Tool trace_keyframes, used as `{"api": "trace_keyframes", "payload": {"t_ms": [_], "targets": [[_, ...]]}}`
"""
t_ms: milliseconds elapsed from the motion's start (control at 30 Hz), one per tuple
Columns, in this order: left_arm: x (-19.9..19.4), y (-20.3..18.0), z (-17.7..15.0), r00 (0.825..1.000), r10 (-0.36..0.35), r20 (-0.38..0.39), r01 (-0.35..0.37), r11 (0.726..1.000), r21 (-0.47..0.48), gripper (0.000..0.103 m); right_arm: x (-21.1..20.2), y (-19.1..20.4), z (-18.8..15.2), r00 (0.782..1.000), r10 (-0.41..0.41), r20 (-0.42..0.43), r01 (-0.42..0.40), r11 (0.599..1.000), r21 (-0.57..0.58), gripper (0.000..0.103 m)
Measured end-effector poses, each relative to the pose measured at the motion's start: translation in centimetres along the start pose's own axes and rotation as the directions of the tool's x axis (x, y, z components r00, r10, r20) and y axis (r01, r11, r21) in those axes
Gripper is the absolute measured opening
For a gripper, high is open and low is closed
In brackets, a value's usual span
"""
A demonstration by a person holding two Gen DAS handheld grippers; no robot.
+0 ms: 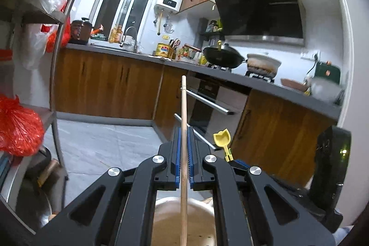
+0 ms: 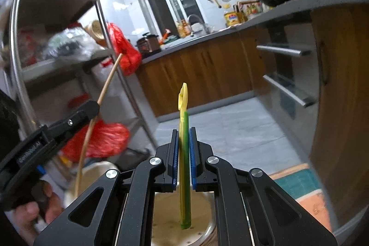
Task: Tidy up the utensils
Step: 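Carry the chopstick over the tall pot while the right carries the spoon over the short pot, then open the left tool into the tall pot while the right releases into the short pot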
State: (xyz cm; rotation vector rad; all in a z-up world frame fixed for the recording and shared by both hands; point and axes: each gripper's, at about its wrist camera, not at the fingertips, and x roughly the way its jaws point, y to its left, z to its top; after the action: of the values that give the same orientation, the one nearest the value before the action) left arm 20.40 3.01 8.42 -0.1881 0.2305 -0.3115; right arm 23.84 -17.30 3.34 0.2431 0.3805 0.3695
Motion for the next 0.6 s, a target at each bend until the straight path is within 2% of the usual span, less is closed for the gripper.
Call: {"api": "trace_keyframes", "payload": {"t_ms": [200, 600], "targets": [[-0.9, 0.2, -0.8, 1.0, 0.019, -0.005, -0.019, 0.999, 0.036, 0.005, 0.1, 1.6, -1.5, 0.998, -0.059, -0.013, 0.057, 0.989, -0.135, 0.01], [-3.6, -1.2, -2.9, 0.993, 0.067, -0.092, -0.056, 0.991, 0.121, 0.005, -2.1, 1.9, -2.4, 0.992, -0.079, -0.099, 0.062, 0.984, -0.169, 0.01]]}}
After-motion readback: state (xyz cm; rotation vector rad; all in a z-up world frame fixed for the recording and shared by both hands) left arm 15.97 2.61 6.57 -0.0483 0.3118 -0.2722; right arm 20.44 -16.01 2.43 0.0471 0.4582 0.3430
